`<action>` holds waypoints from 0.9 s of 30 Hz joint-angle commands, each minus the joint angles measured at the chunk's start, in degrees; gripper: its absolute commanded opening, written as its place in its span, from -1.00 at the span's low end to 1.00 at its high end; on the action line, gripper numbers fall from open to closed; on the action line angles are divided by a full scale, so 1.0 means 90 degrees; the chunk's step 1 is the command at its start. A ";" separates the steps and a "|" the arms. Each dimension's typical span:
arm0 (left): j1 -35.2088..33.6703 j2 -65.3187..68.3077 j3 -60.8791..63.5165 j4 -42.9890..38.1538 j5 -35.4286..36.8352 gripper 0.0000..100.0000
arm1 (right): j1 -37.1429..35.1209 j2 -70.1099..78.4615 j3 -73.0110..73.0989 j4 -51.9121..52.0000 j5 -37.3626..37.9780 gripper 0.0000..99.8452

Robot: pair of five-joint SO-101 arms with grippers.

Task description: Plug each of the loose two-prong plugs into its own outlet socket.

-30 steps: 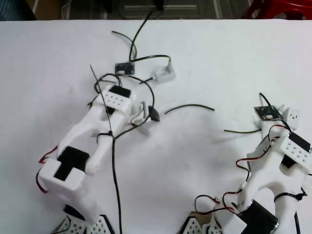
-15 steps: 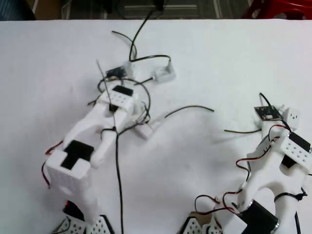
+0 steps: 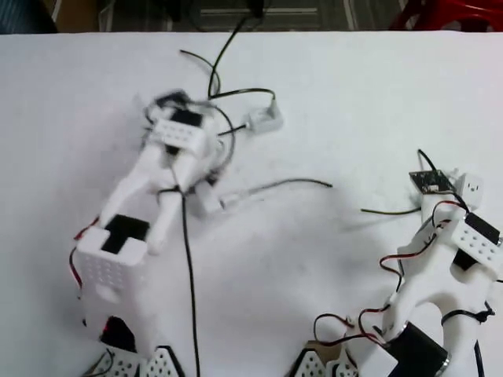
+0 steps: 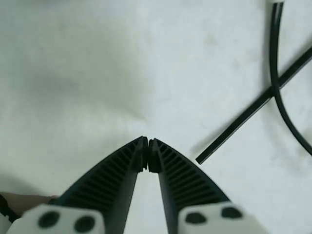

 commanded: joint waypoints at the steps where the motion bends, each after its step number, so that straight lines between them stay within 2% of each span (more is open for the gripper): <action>1: -0.0679 -0.0063 -0.1563 0.0674 0.0029 -0.95 | -0.0015 -0.0230 -0.0029 -0.0044 0.0049 -0.96; 4: -0.1031 -0.0034 -0.2413 0.0821 0.0029 -0.95 | -0.0015 -0.0220 -0.0029 -0.0044 0.0049 -0.96; 7: -0.1441 0.0005 -0.2940 0.0488 0.0029 -0.95 | -0.0015 -0.0200 -0.0029 -0.0054 0.0049 -0.96; 15: -0.2183 0.0298 -0.2842 -0.1924 0.0049 -0.95 | -0.0015 -0.0200 -0.0029 -0.0054 0.0049 -0.96; 21: -0.2486 0.1441 -0.2696 -0.3937 0.0078 -0.95 | -0.0005 -0.0200 -0.0029 -0.0054 0.0068 -0.96; 24: -0.2613 0.2115 -0.2745 -0.4943 0.0078 -0.95 | 0.0005 -0.0200 -0.0029 -0.0054 0.0381 -0.96; 27: -0.2759 0.2564 -0.2940 -0.5451 0.0059 -0.94 | 0.0005 -0.0190 -0.0029 -0.0054 0.0469 -0.96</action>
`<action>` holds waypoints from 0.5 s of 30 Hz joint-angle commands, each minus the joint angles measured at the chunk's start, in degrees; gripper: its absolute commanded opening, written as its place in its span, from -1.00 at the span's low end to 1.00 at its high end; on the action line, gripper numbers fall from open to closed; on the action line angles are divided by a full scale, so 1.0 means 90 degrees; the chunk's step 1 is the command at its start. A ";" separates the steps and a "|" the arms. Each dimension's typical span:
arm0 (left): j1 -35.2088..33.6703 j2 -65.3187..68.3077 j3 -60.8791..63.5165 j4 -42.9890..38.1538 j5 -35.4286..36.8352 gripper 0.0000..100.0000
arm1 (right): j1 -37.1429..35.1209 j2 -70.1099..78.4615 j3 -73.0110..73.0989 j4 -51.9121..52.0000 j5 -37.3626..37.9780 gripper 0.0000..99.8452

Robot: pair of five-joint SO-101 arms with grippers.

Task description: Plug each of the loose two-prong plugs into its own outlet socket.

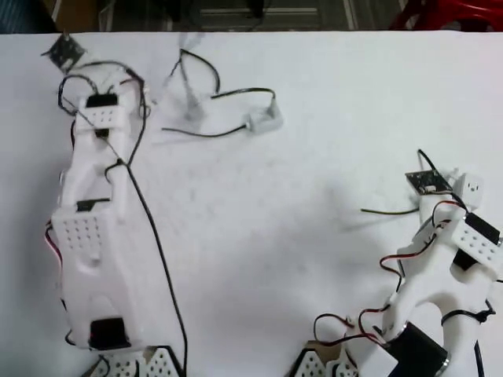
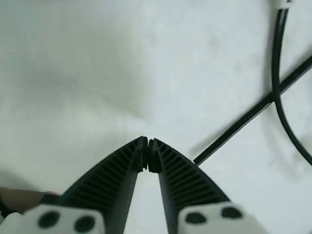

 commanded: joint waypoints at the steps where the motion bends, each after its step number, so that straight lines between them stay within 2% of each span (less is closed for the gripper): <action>1: -0.0278 0.0425 -0.0410 -0.0879 0.0010 -0.92 | -0.0005 -0.0190 -0.0029 -0.0054 0.0098 -0.96; 3: -0.0278 0.0503 -0.0547 -0.0625 0.0010 -0.77 | -0.0015 -0.0190 -0.0029 -0.0034 0.0117 -0.96; 6: -0.0239 0.0503 -0.0957 0.0234 0.0010 -0.55 | -0.0015 -0.0190 -0.0029 -0.0024 0.0117 -0.96; 10: -0.0220 0.0503 -0.1739 0.1289 0.0010 -0.51 | 0.0034 -0.0190 -0.0029 -0.0024 0.0117 -0.96; 15: -0.0484 0.0513 -0.2833 0.2139 0.0000 -0.51 | 0.0034 -0.0190 -0.0029 -0.0024 0.0127 -0.96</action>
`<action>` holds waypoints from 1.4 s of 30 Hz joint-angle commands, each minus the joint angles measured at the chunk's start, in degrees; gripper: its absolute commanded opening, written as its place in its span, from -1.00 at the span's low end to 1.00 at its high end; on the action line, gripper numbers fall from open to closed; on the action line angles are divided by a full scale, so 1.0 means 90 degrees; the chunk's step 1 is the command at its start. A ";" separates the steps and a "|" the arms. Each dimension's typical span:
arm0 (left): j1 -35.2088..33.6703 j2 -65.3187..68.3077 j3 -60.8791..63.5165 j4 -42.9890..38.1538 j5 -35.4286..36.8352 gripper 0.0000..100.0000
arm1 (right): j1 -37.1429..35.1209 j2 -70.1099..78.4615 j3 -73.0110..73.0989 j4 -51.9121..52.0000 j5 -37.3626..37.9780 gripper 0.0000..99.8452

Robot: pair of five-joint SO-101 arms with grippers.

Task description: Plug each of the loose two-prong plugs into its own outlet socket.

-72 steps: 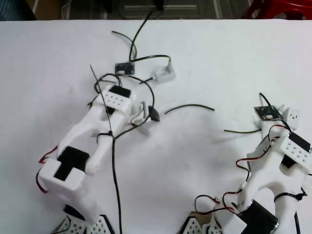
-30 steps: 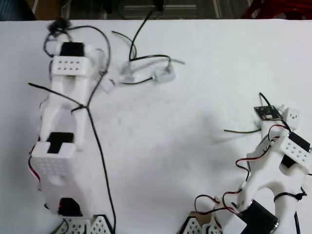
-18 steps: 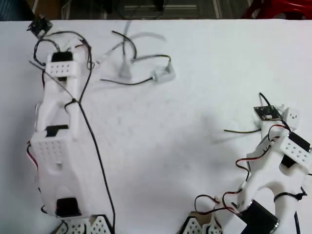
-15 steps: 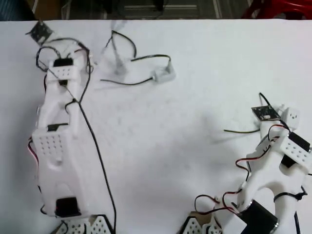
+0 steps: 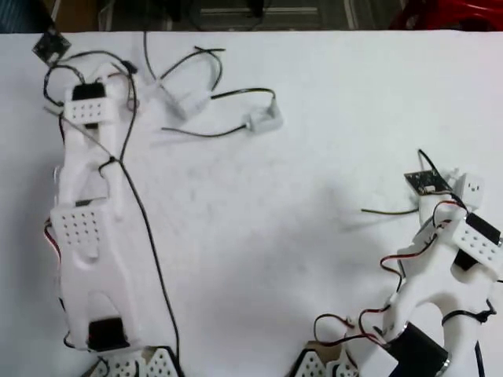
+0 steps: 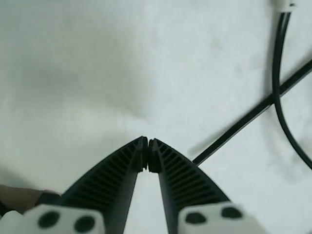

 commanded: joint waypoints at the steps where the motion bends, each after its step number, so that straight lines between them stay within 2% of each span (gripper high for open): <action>1: -0.0278 -0.0093 -0.1231 0.0752 0.0000 -0.50 | 0.0034 -0.0190 -0.0029 -0.0024 0.0049 -0.96; 3: -0.0327 -0.0093 -0.1631 0.1162 -0.0029 -0.45 | 0.0034 -0.0210 -0.0029 -0.0024 0.0049 -0.96; 9: -0.0112 -0.0083 -0.3360 0.3223 -0.1153 -0.43 | -0.0024 -0.0249 -0.0068 -0.0024 0.0029 -0.96; 13: 0.0083 -0.0044 -0.4718 0.4630 -0.1231 -0.43 | -0.0054 -0.0249 -0.0176 -0.0015 0.0000 -0.96; 17: 0.0288 -0.0112 -0.5832 0.5675 -0.1270 -0.43 | -0.0063 -0.0249 -0.0488 0.0015 0.0000 -0.96; 27: 0.0581 -0.0659 -0.5431 0.5910 -0.1319 -0.44 | -0.0034 -0.0249 -0.2305 0.1324 -0.0010 -0.96; 32: 0.1070 -0.1099 -0.5021 0.5910 -0.1963 -0.44 | 0.0034 -0.0220 -0.3126 0.1451 -0.0010 -0.96; 38: 0.1617 -0.2154 -0.3370 0.5900 -0.1954 -0.44 | 0.0327 -0.0190 -0.3331 0.0894 -0.0010 -0.93; 42: 0.1919 -0.3092 -0.1670 0.5880 -0.1954 -0.44 | 0.0718 -0.0142 -0.3282 0.0239 -0.0479 -0.70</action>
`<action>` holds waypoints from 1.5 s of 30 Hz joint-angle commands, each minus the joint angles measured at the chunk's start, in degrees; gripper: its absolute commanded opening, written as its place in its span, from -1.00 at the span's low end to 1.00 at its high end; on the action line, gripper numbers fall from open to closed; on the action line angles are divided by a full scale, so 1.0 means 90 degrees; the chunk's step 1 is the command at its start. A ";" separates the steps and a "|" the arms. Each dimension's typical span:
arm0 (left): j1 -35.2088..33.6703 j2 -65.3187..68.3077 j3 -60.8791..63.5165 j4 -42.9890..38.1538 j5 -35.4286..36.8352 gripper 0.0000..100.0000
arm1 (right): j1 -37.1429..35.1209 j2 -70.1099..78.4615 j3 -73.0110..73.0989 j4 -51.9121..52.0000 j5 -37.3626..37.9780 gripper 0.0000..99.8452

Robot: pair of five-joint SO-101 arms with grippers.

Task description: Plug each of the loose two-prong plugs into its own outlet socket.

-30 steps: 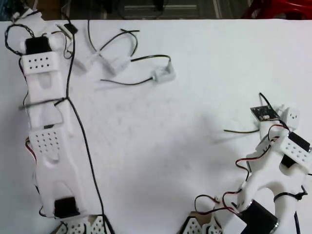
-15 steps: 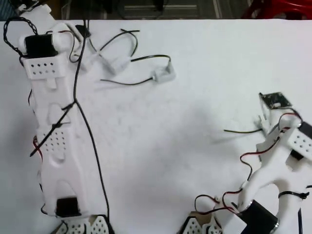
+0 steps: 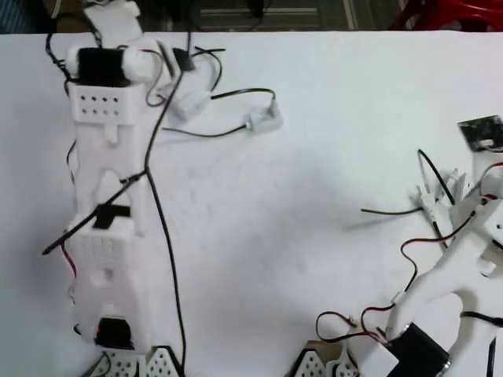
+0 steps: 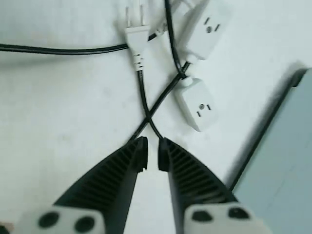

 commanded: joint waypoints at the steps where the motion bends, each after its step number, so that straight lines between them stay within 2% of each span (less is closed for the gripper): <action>1: 0.0444 -0.1490 0.1875 0.0000 -0.0059 -0.44 | 0.0396 -0.0073 -0.0225 -0.0562 -0.0567 -0.64; 4: 0.0737 -0.2095 0.2989 -0.0010 -0.0068 -0.44 | 0.0591 0.0327 -0.0234 -0.0933 -0.0586 -0.50; 11: 0.1245 -0.2681 0.4972 -0.0303 -0.0068 -0.44 | 0.0581 0.2076 -0.0283 -0.1714 0.0420 -0.51; 17: 0.1490 -0.2681 0.6300 -0.0742 -0.0068 -0.44 | 0.0571 0.2828 -0.0283 -0.2691 0.0938 -0.51; 23: 0.1724 -0.2681 0.7443 -0.1690 -0.0068 -0.44 | 0.0620 0.3463 -0.0283 -0.3453 0.1397 -0.51; 35: 0.1665 -0.2681 0.8703 -0.3018 -0.0088 -0.44 | 0.0894 0.4000 -0.0283 -0.3551 0.1446 -0.51; 41: 0.1665 -0.2681 0.9485 -0.4278 -0.0068 -0.44 | 0.1089 0.4020 -0.0225 -0.3297 0.1915 -0.51; 45: 0.1665 -0.2681 0.9797 -0.4806 -0.0068 -0.44 | 0.1158 0.4020 -0.0225 -0.2906 0.2032 -0.51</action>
